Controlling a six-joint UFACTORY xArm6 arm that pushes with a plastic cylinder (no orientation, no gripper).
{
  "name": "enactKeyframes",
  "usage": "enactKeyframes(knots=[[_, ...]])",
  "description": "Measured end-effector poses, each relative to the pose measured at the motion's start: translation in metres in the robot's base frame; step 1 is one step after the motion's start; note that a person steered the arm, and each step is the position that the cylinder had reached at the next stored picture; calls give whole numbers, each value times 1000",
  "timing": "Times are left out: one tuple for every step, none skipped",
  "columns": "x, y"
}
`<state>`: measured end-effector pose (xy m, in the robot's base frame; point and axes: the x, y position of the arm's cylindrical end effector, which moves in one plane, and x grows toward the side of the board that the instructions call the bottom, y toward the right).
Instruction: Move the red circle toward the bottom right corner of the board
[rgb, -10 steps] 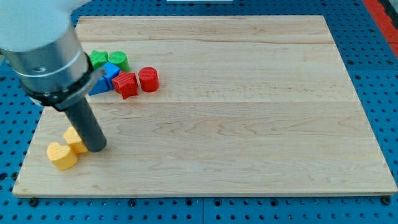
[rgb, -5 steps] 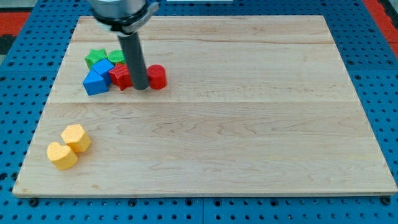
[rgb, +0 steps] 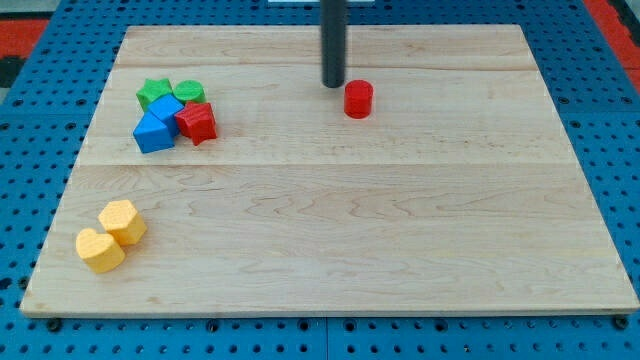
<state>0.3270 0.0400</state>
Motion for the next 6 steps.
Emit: enactKeyframes(knots=[[92,50],[148,85],[109,88],[153,131],[180,133],[155,111]])
